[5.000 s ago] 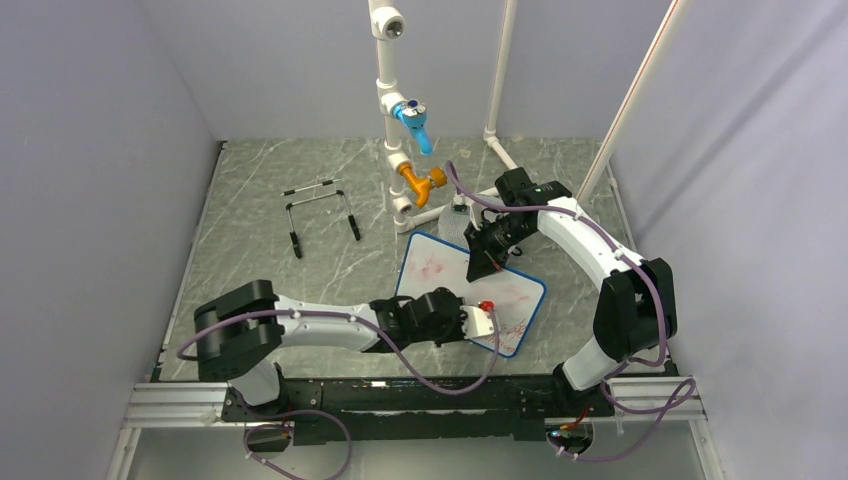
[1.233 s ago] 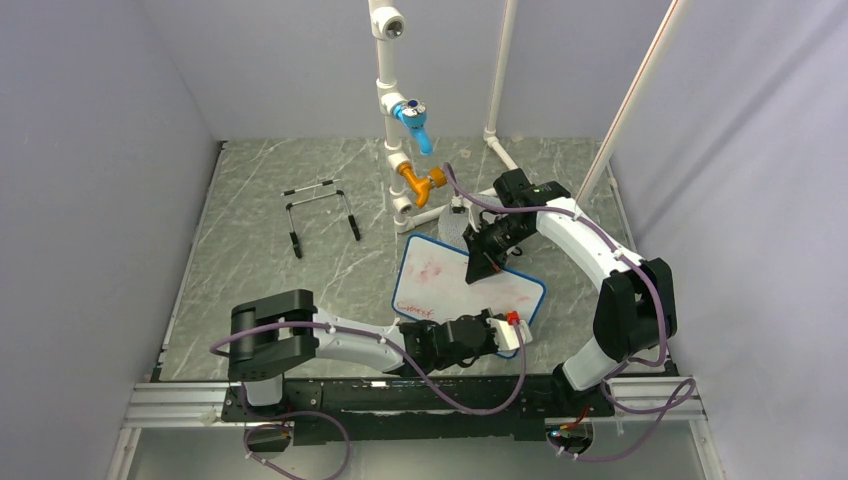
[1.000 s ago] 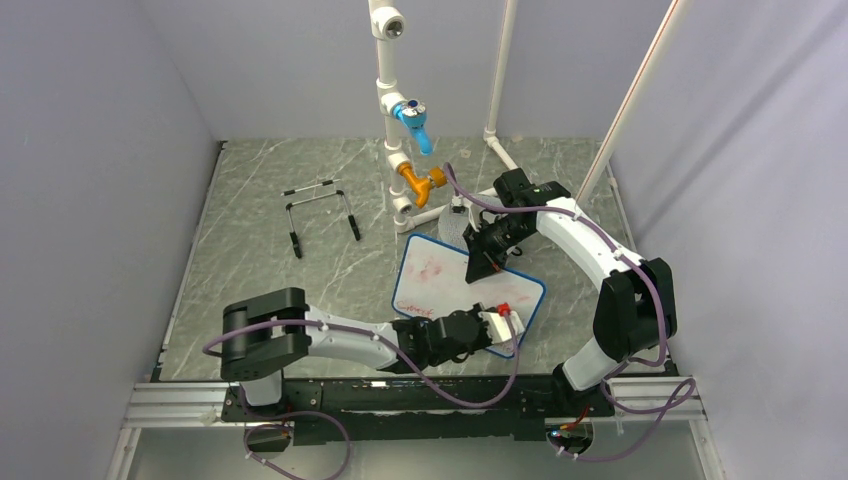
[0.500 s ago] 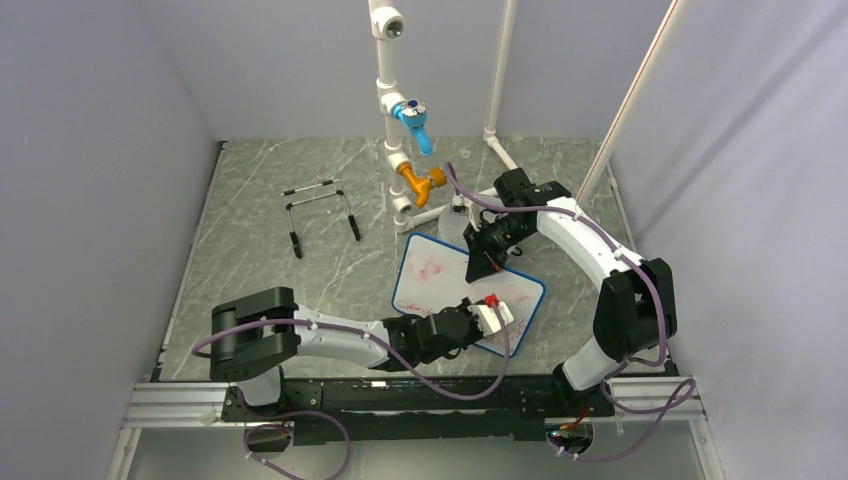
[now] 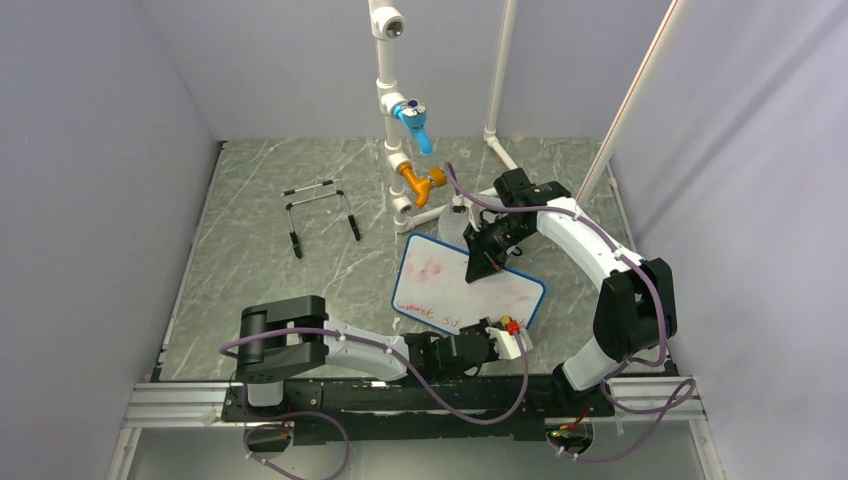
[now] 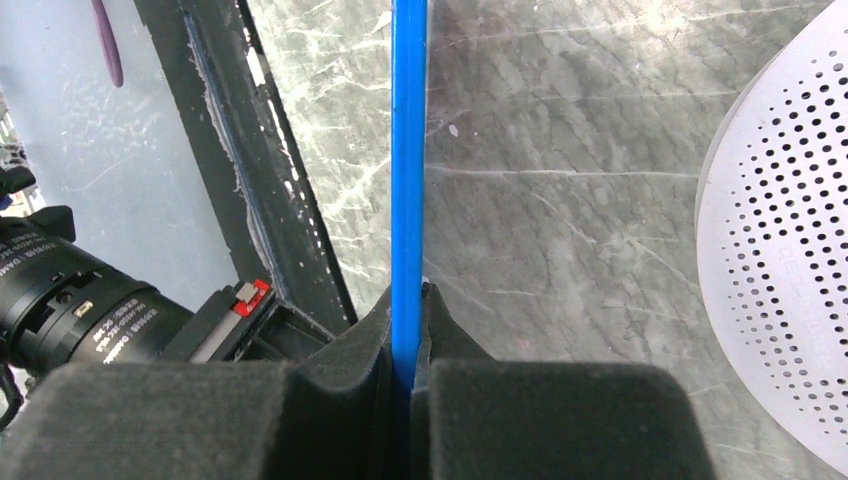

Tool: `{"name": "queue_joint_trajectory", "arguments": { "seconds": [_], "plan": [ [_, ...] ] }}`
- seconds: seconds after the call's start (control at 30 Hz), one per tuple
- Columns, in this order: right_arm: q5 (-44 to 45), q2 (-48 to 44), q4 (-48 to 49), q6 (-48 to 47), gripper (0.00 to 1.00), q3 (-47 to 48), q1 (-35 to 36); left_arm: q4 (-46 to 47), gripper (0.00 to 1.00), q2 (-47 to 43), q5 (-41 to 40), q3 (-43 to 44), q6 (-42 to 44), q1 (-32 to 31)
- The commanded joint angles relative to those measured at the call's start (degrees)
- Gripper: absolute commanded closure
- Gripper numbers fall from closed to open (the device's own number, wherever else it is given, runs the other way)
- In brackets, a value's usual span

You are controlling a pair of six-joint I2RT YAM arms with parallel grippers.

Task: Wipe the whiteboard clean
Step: Erase the whiteboard at the center of the board.

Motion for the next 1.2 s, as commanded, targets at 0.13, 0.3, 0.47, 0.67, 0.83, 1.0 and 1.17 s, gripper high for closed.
{"name": "queue_joint_trajectory", "arguments": {
  "seconds": [0.13,0.3,0.47,0.67,0.83,1.0,1.17],
  "plan": [
    [-4.23,-2.24,3.18,-3.73,1.0,-0.02,0.67,-3.77,1.0,-5.58,-12.13,-6.57,-7.57,3.74],
    [-4.23,-2.28,3.19,-3.67,1.0,-0.11,0.66,-4.13,1.0,-6.17,-11.32,-8.06,-9.51,2.91],
    [-4.23,-2.21,3.17,-3.72,1.0,-0.07,0.6,-2.66,1.0,-2.53,-10.63,-4.28,-4.93,-0.41],
    [-4.23,-2.28,3.19,-3.75,1.0,-0.04,0.64,-2.21,1.0,1.51,-6.13,0.95,-0.14,-3.12],
    [-4.15,-2.3,3.2,-3.81,1.0,-0.05,0.62,-2.5,1.0,2.15,-6.57,1.35,0.24,-3.51],
    [-4.14,-2.38,3.18,-3.67,1.0,-0.04,0.6,-2.58,1.0,-0.92,-12.61,-2.53,-1.57,-1.8],
    [-4.33,-2.24,3.16,-3.75,1.0,-0.04,0.66,-4.04,1.0,-7.49,-13.16,-9.69,-7.59,3.22]
  ]
}}
